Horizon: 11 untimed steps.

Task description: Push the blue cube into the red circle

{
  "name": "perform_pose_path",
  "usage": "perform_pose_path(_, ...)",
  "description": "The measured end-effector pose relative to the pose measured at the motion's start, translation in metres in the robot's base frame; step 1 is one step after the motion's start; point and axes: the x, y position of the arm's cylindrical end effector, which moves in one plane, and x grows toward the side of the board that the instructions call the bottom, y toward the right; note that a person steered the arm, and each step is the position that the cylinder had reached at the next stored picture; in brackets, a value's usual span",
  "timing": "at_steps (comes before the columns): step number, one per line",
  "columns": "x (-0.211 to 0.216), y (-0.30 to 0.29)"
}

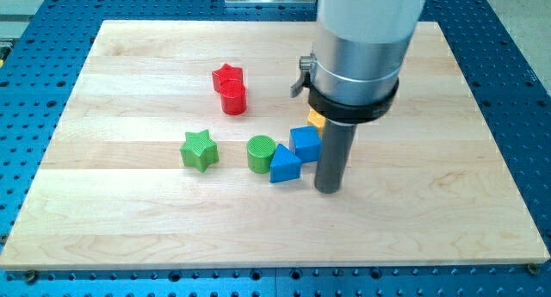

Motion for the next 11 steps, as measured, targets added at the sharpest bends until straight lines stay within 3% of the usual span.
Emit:
perform_pose_path(2, -0.084, -0.014)
perform_pose_path(4, -0.121, -0.066)
perform_pose_path(6, -0.121, -0.060)
perform_pose_path(7, -0.094, -0.050)
perform_pose_path(11, -0.080, -0.097)
